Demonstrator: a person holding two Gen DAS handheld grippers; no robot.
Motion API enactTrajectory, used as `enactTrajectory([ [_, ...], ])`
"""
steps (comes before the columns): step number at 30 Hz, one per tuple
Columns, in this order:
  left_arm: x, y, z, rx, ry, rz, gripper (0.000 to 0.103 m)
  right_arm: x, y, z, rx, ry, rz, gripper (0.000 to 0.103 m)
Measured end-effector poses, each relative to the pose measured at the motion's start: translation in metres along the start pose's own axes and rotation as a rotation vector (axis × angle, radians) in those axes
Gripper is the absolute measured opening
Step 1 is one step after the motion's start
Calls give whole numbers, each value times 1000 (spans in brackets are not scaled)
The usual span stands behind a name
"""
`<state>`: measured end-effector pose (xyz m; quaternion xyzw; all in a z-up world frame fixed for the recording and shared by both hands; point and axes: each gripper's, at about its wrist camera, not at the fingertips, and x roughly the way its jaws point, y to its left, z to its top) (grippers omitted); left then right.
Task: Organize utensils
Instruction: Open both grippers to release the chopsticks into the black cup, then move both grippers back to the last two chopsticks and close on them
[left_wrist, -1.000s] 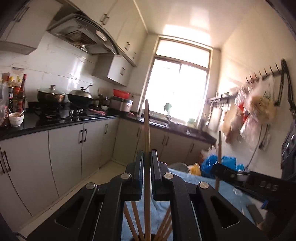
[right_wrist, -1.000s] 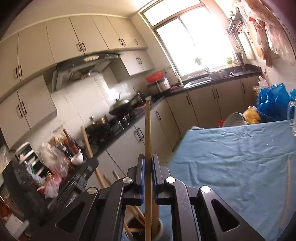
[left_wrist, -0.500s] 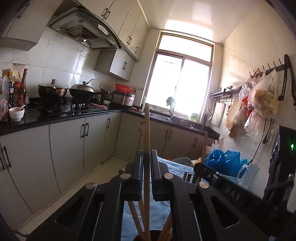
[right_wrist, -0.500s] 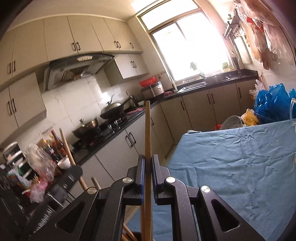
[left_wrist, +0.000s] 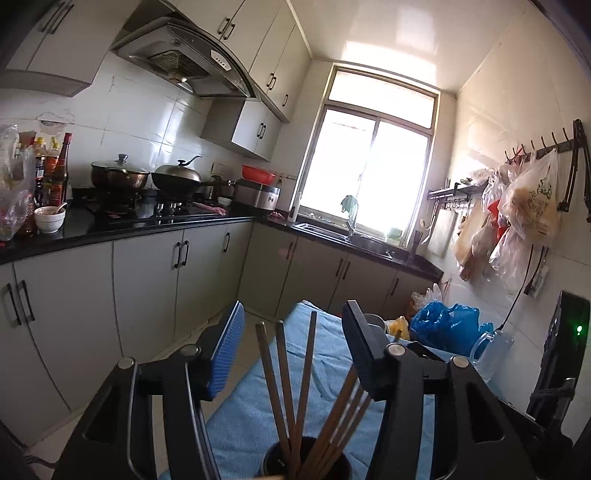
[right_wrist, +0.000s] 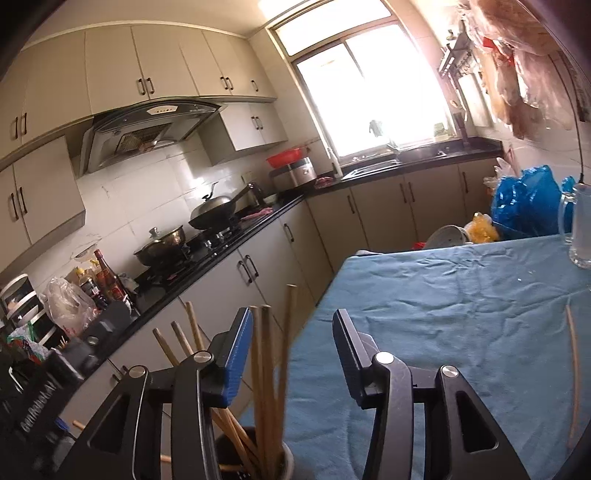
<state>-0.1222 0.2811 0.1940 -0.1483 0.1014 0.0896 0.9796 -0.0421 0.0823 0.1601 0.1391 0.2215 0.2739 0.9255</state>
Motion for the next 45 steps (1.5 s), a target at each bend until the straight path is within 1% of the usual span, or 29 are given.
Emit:
enactTrajectory([
  [3, -17, -5, -2, -7, 14, -9, 54, -15, -13, -3, 15, -5, -29, 58],
  [5, -29, -10, -5, -11, 18, -26, 57, -25, -24, -7, 21, -3, -54, 60],
  [6, -34, -14, -6, -12, 20, -35, 61, -29, -29, -8, 23, 1, -67, 61],
  [9, -53, -28, -14, 0, 29, -82, 65, -44, -55, -18, 49, 23, -123, 63],
  [11, -63, -43, -22, 25, 51, -128, 68, -54, -79, -24, 87, 43, -158, 63],
  [14, -70, -64, -33, 69, 80, -178, 70, -67, -116, -31, 134, 74, -215, 63],
  [16, -72, -78, -44, 109, 108, -204, 71, -74, -146, -38, 158, 110, -275, 63],
  [17, -72, -83, -48, 123, 121, -214, 71, -79, -167, -41, 176, 130, -317, 63],
  [20, -65, -103, -65, 172, 203, -259, 71, -94, -213, -48, 217, 167, -404, 63],
  [23, -49, -120, -82, 218, 292, -292, 71, -113, -259, -53, 253, 201, -492, 63],
  [26, -26, -142, -99, 258, 392, -307, 71, -130, -294, -55, 288, 210, -540, 63],
  [30, 11, -171, -120, 280, 522, -329, 71, -132, -319, -56, 282, 230, -562, 63],
  [32, 25, -182, -131, 290, 570, -334, 71, -122, -325, -55, 263, 259, -558, 62],
  [33, 36, -192, -140, 295, 604, -335, 68, -117, -329, -56, 252, 274, -559, 62],
  [34, 43, -198, -146, 298, 629, -334, 62, -110, -332, -56, 237, 290, -564, 60],
  [36, 61, -214, -162, 305, 700, -344, 56, -95, -335, -56, 202, 325, -585, 59],
  [37, 68, -221, -169, 309, 726, -350, 52, -89, -337, -56, 183, 343, -597, 53],
  [39, 82, -237, -182, 327, 771, -353, 51, -82, -341, -56, 155, 359, -622, 48],
  [40, 87, -243, -188, 335, 784, -357, 51, -82, -343, -55, 142, 360, -636, 42],
  [41, 92, -251, -194, 344, 794, -359, 51, -82, -346, -55, 137, 363, -649, 38],
  [43, 103, -269, -207, 366, 814, -365, 51, -84, -352, -53, 138, 362, -657, 23],
  [45, 113, -289, -219, 391, 823, -377, 51, -89, -359, -54, 158, 340, -650, 16],
])
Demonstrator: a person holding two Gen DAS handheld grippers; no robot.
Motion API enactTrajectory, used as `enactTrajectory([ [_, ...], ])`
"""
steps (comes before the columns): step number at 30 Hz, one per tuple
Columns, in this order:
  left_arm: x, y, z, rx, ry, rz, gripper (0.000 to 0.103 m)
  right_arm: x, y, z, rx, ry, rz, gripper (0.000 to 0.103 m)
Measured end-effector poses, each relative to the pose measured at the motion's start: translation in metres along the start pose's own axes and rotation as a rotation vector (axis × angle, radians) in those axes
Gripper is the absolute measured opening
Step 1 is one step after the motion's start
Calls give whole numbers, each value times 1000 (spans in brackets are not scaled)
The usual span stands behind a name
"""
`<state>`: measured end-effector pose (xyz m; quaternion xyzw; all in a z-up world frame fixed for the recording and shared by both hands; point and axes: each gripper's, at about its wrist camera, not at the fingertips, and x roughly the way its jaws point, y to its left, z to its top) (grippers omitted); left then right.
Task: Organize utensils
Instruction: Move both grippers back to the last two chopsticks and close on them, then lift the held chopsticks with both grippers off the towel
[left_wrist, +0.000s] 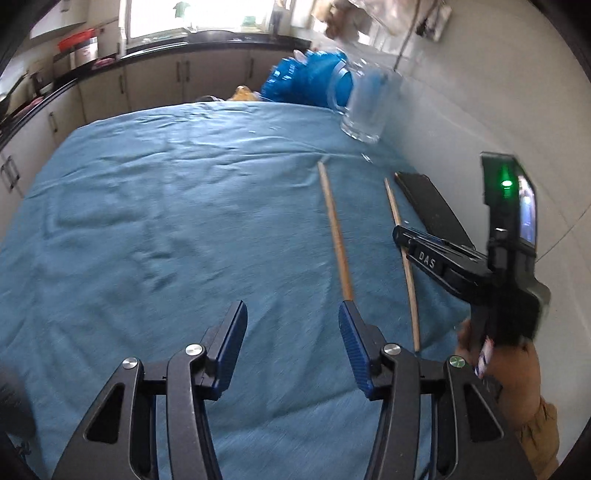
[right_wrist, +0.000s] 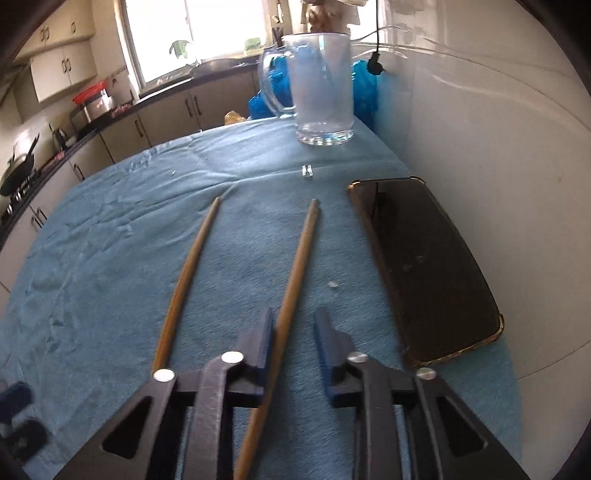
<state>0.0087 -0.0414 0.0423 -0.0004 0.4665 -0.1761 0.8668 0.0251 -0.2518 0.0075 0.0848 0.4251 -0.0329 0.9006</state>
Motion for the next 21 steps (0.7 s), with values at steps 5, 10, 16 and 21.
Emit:
enactTrajectory([
  [5, 35, -26, 13, 67, 26, 18, 50, -2, -15, -3, 67, -18, 72, 16],
  [10, 59, -39, 19, 93, 68, 42, 37, -2, -15, -1, 92, -20, 102, 16],
  [16, 59, -41, 17, 110, 64, 119, 7, -1, -9, -1, 67, -25, 79, 16],
  [21, 37, -1, 8, -14, 94, 106, 7, -1, -10, -1, 72, -26, 86, 16],
])
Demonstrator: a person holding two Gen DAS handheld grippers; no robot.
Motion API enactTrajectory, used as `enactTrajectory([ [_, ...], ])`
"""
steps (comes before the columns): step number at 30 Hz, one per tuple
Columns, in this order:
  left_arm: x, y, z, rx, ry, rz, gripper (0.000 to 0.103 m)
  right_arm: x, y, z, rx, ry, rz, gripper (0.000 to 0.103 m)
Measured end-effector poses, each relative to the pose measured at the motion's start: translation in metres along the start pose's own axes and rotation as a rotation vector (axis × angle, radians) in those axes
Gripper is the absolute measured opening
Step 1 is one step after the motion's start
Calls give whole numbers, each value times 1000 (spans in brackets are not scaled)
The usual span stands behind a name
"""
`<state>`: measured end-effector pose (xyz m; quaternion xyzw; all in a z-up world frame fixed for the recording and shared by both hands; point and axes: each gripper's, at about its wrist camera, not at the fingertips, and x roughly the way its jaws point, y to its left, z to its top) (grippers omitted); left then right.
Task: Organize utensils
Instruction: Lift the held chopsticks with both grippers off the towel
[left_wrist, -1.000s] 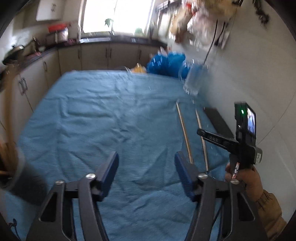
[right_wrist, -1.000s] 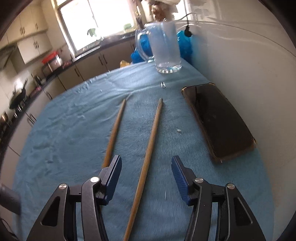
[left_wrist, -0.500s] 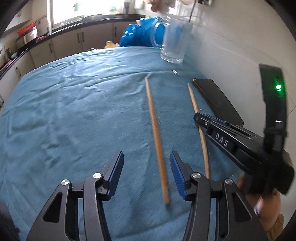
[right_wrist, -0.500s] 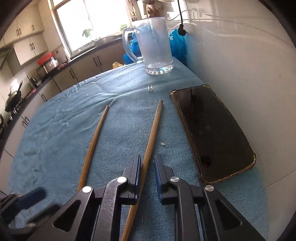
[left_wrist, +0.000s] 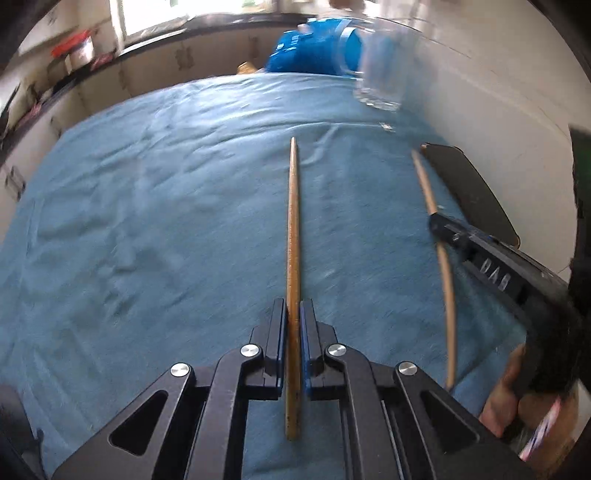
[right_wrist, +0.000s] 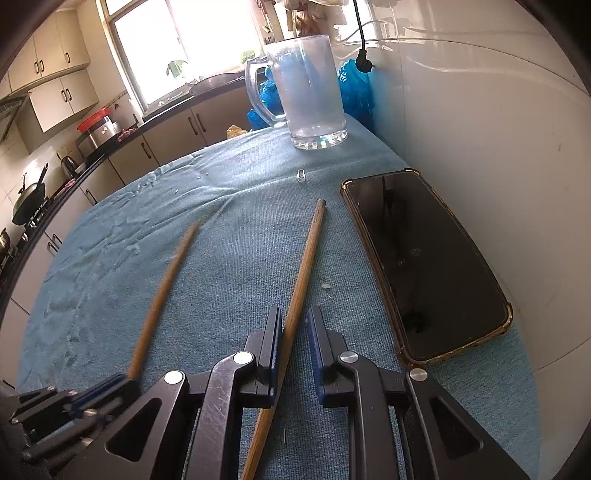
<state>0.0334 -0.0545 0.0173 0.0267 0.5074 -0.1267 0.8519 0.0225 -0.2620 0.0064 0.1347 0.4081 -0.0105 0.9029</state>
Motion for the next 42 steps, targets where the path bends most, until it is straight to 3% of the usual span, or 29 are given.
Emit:
enactTrajectory([
  [3, -13, 25, -18, -43, 15, -18, 7, -1, -3, 0, 17, -1, 16, 16],
  [8, -45, 56, -63, -73, 63, -72, 7, -6, 8, -5, -42, 28, -28, 14],
  [15, -69, 68, -106, -66, 147, -166, 8, -45, 18, -44, -111, 239, 31, 14],
  [17, -74, 70, -109, -65, 142, -179, 14, -56, 18, -55, -141, 292, 28, 17],
  [18, -80, 73, -111, -63, 124, -179, 22, -59, 17, -58, -145, 318, 34, 25],
  [19, -84, 76, -111, -62, 106, -176, 30, -63, 15, -61, -139, 345, 43, 34],
  [21, -90, 80, -109, -70, 74, -163, 35, -68, 11, -59, -118, 357, 42, 43],
  [26, -85, 86, -87, -85, 47, -143, 37, -72, 12, -37, -149, 279, -53, 43],
  [33, -63, 74, -59, -69, 64, -131, 37, -25, 4, 9, -99, 246, -123, 43],
  [41, -29, 61, -33, -26, 161, -119, 37, 32, 2, 50, -78, 320, -208, 42],
  [42, -26, 58, -31, -22, 162, -113, 37, 35, 4, 54, -81, 333, -213, 34],
])
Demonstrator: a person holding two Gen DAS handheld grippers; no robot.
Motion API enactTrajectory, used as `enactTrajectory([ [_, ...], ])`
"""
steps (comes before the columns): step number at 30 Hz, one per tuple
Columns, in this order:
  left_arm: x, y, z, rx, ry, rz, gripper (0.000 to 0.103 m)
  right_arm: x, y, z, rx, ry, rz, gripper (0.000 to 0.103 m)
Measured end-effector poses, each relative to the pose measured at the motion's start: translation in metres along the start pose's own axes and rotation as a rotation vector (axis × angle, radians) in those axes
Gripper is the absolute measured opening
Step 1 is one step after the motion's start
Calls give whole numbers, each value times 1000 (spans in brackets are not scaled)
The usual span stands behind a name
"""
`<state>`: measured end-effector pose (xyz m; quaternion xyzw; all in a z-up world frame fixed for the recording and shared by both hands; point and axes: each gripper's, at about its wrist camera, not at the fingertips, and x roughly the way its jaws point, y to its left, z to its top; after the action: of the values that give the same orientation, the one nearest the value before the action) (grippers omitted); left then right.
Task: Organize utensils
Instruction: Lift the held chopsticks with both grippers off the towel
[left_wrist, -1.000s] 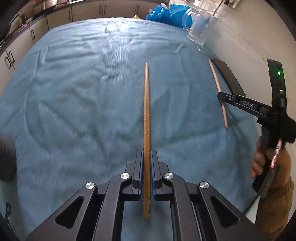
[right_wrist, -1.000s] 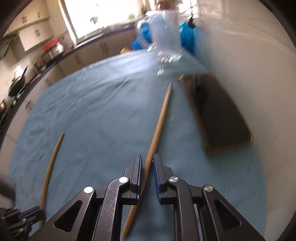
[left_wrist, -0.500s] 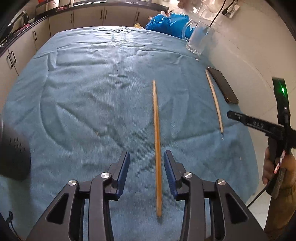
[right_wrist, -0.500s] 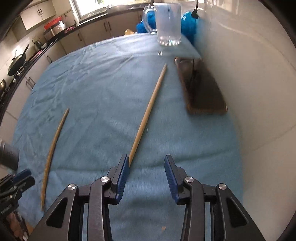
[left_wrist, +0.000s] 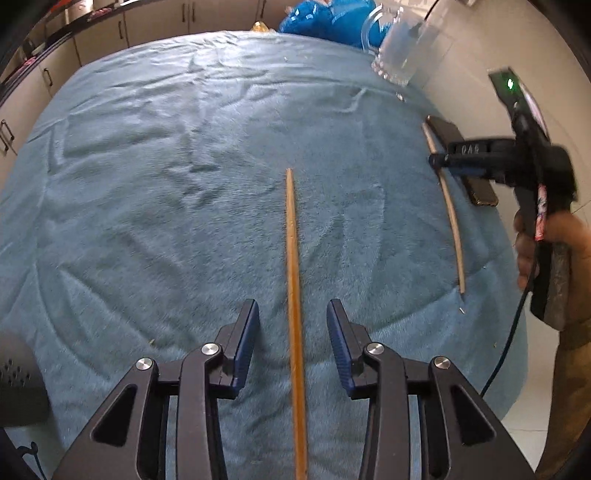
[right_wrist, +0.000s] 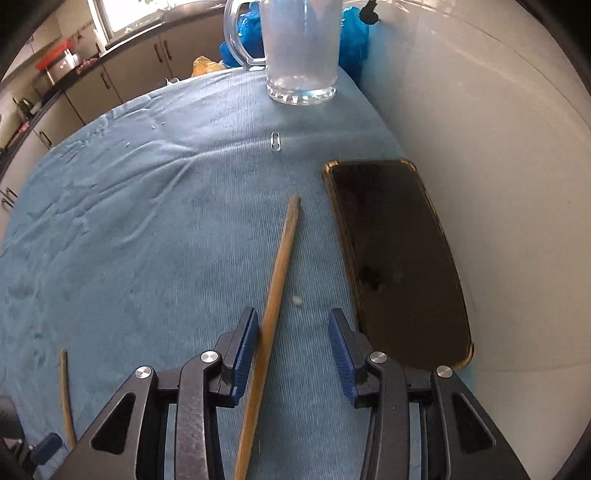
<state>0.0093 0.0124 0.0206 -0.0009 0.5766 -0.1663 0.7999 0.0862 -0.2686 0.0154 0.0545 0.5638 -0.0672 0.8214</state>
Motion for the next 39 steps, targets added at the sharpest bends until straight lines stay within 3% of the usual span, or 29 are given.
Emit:
enactTrajectory([
  [1, 1, -1, 3, 2, -1, 4, 37, 0, 2, 2, -4, 5, 6, 18],
  [3, 5, -2, 9, -2, -2, -1, 37, 0, 9, 2, -30, 10, 7, 11],
  [4, 5, -2, 10, -3, -8, -1, 30, 0, 11, 0, -47, 6, 6, 9],
  [6, 6, 2, 10, -8, -29, 37, 7, -4, 13, -10, -64, 2, 31, 9],
  [11, -6, 19, -13, -45, -31, -3, 7, -24, 11, -64, -85, 57, 188, 9],
  [15, -16, 24, -39, -33, -10, -16, 7, -43, 17, -116, -211, 101, 178, 10],
  [19, -19, 23, -44, -14, 16, -15, 7, -53, 21, -140, -265, 140, 163, 22],
  [26, -11, 18, -25, 7, 88, 0, 11, -39, 29, -114, -277, 200, 82, 23],
  [34, -2, 16, -4, 33, 168, -4, 11, -19, 49, -73, -326, 326, 58, 23],
  [39, 1, 15, 1, 41, 163, -32, 12, -4, 73, -48, -378, 335, 67, 23],
])
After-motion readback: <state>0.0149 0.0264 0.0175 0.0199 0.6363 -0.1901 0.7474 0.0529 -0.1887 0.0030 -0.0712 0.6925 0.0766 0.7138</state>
